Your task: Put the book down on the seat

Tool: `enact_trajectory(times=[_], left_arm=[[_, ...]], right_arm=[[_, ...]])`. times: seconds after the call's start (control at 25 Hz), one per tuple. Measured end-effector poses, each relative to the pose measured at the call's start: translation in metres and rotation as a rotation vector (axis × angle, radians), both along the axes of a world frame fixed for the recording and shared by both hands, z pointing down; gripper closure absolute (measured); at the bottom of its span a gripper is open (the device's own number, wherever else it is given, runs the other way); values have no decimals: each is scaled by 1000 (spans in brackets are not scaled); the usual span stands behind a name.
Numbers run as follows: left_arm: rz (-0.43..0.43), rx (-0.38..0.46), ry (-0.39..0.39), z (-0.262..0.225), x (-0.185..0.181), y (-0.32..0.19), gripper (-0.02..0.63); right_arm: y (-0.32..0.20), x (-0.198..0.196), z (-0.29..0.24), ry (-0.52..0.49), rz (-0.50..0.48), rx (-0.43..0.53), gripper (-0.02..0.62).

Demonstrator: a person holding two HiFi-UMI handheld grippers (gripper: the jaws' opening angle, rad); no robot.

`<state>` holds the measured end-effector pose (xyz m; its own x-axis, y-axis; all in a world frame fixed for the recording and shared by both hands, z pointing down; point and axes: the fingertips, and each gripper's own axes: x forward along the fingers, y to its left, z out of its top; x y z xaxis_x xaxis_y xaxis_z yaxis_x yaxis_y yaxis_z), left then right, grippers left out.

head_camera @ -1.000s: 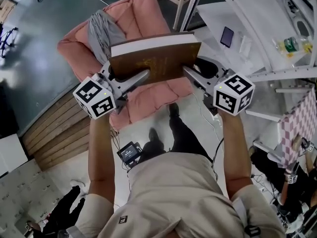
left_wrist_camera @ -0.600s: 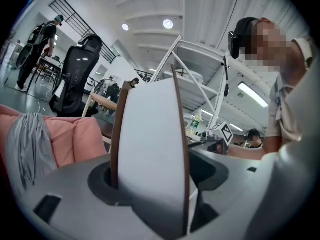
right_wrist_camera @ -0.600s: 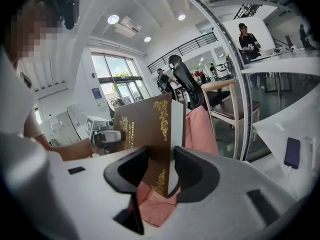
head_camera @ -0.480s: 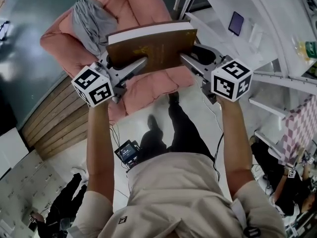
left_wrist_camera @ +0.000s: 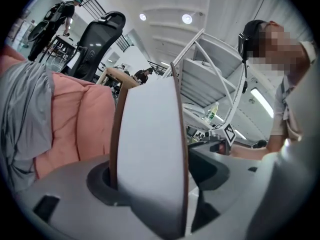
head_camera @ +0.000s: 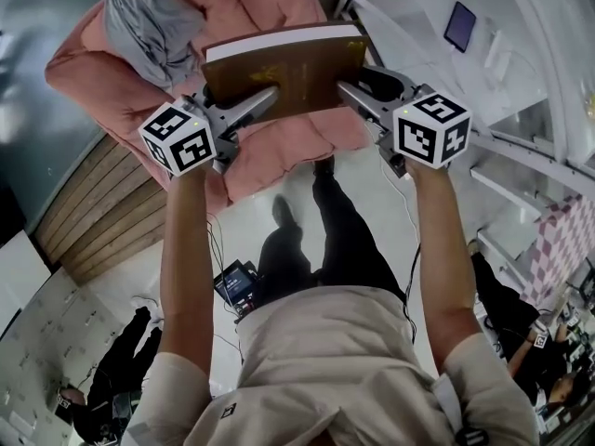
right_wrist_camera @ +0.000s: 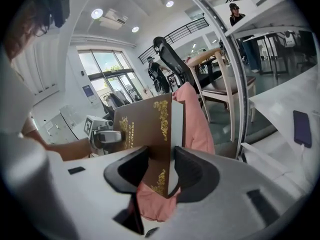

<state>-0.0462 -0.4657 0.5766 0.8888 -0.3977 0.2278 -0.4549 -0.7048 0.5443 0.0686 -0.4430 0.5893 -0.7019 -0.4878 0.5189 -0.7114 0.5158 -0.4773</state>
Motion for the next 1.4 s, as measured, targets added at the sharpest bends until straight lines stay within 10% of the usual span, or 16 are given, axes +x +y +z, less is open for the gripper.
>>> enact_trajectory(times=[1.4], left_arm=[[-31, -315, -75, 219, 3, -6, 227]], right_arm=[[2, 8, 198, 71, 42, -279, 445]])
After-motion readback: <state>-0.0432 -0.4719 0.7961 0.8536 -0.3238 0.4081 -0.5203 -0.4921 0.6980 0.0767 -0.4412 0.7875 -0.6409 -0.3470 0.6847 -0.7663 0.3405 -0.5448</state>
